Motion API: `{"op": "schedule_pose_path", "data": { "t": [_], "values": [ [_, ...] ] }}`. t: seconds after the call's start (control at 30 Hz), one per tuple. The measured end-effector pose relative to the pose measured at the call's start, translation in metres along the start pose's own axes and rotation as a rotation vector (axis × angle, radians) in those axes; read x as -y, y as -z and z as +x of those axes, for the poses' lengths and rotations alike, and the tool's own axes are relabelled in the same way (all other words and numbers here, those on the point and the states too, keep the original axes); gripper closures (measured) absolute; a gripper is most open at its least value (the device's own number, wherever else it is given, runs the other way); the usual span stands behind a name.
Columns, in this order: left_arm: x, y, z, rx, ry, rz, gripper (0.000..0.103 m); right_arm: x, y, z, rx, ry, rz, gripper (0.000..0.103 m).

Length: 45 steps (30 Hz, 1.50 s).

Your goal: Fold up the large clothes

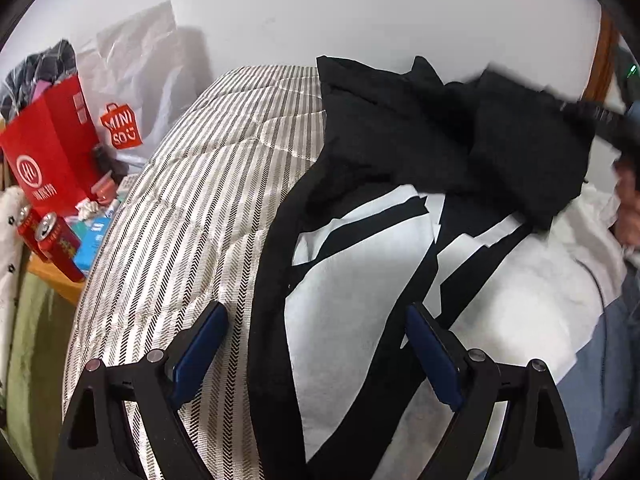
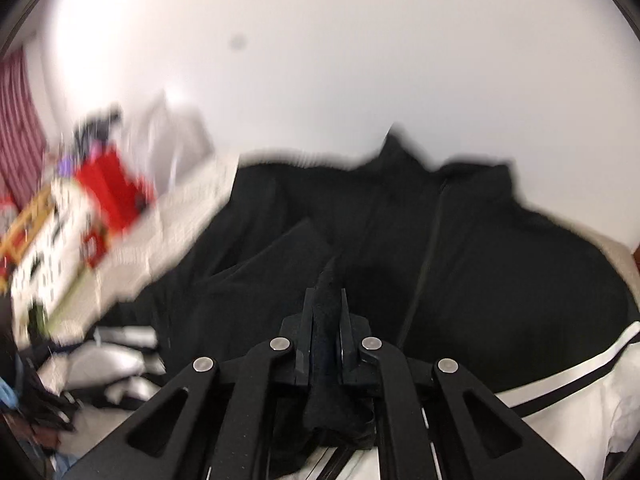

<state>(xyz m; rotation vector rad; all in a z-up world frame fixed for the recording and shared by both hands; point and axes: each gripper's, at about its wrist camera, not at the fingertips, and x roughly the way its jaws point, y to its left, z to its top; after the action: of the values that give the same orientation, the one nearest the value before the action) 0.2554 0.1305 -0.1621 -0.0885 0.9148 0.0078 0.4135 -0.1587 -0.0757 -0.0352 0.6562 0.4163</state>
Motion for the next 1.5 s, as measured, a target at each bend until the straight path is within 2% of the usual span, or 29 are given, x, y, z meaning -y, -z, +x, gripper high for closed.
{"op": "schedule_pose_path", "data": {
  "t": [0.1, 0.17, 0.3, 0.33, 0.43, 0.6, 0.67, 0.73, 0.83, 0.87, 0.9, 0.93, 0.97, 1.0, 1.1, 1.17, 1.23, 1.27, 1.33, 1.37, 1.4, 1.43, 1.5],
  "values": [
    [0.002, 0.001, 0.001, 0.004, -0.018, 0.008, 0.015, 0.036, -0.006, -0.020, 0.092, 0.098, 0.111, 0.097],
    [0.002, 0.001, 0.001, 0.002, -0.026, 0.010, 0.015, 0.061, -0.001, -0.020, 0.071, 0.176, 0.181, 0.095],
    [0.003, 0.001, 0.001, 0.000, -0.035, 0.013, 0.014, 0.089, 0.015, -0.020, -0.018, 0.301, 0.224, 0.067],
    [0.003, 0.001, 0.001, 0.001, -0.036, 0.011, 0.014, 0.092, 0.019, -0.024, -0.024, 0.311, 0.226, 0.065],
    [0.001, 0.000, -0.001, -0.006, -0.029, 0.000, 0.014, 0.079, 0.023, -0.036, -0.027, 0.267, 0.193, 0.054],
    [-0.003, 0.001, -0.003, -0.012, -0.023, -0.025, 0.014, 0.023, 0.024, -0.016, -0.079, 0.193, 0.013, 0.023],
    [-0.002, 0.003, -0.003, -0.003, -0.033, -0.020, 0.014, -0.008, 0.032, 0.002, -0.119, 0.182, -0.100, 0.023],
    [0.000, 0.004, -0.003, 0.001, -0.044, -0.013, 0.014, -0.033, 0.041, 0.027, -0.163, 0.215, -0.202, 0.023],
    [0.000, 0.004, -0.003, 0.002, -0.043, -0.017, 0.014, -0.049, 0.047, 0.054, -0.214, 0.261, -0.257, 0.024],
    [0.000, 0.004, -0.003, 0.003, -0.042, -0.018, 0.014, -0.049, 0.049, 0.067, -0.242, 0.304, -0.261, 0.027],
    [0.000, 0.004, -0.002, 0.002, -0.042, -0.018, 0.014, -0.046, 0.050, 0.074, -0.255, 0.323, -0.253, 0.044],
    [0.000, 0.004, -0.002, 0.002, -0.042, -0.018, 0.014, -0.041, 0.050, 0.079, -0.275, 0.324, -0.229, 0.056],
    [0.000, 0.004, -0.002, 0.002, -0.042, -0.017, 0.014, -0.038, 0.049, 0.082, -0.283, 0.316, -0.200, 0.089],
    [0.000, 0.004, -0.002, 0.002, -0.042, -0.017, 0.014, -0.033, 0.047, 0.078, -0.274, 0.319, -0.174, 0.092],
    [0.000, 0.004, -0.002, 0.002, -0.042, -0.018, 0.014, -0.008, 0.034, 0.039, -0.162, 0.302, -0.078, 0.093],
    [0.000, 0.004, -0.002, 0.001, -0.046, -0.018, 0.014, 0.024, 0.025, -0.001, -0.075, 0.330, 0.009, 0.093],
    [0.000, 0.004, -0.001, 0.001, -0.048, -0.017, 0.014, 0.058, 0.022, -0.036, -0.025, 0.374, 0.077, 0.091],
    [0.000, 0.004, -0.001, 0.001, -0.048, -0.017, 0.014, 0.074, 0.022, -0.052, -0.016, 0.398, 0.099, 0.090],
    [0.000, 0.004, -0.001, 0.002, -0.048, -0.019, 0.013, 0.100, 0.026, -0.074, -0.020, 0.437, 0.120, 0.080],
    [0.000, 0.004, -0.002, 0.002, -0.049, -0.021, 0.013, 0.115, 0.029, -0.082, -0.041, 0.470, 0.123, 0.068],
    [-0.002, 0.005, -0.003, 0.002, -0.055, -0.028, 0.013, 0.130, 0.034, -0.094, -0.055, 0.526, 0.122, 0.063],
    [-0.004, 0.005, -0.005, 0.002, -0.063, -0.046, 0.013, 0.142, 0.041, -0.105, -0.063, 0.570, 0.118, 0.063],
    [-0.008, 0.004, -0.008, -0.008, -0.055, -0.071, 0.013, 0.159, 0.053, -0.125, -0.075, 0.601, 0.121, 0.063]
  ]
}}
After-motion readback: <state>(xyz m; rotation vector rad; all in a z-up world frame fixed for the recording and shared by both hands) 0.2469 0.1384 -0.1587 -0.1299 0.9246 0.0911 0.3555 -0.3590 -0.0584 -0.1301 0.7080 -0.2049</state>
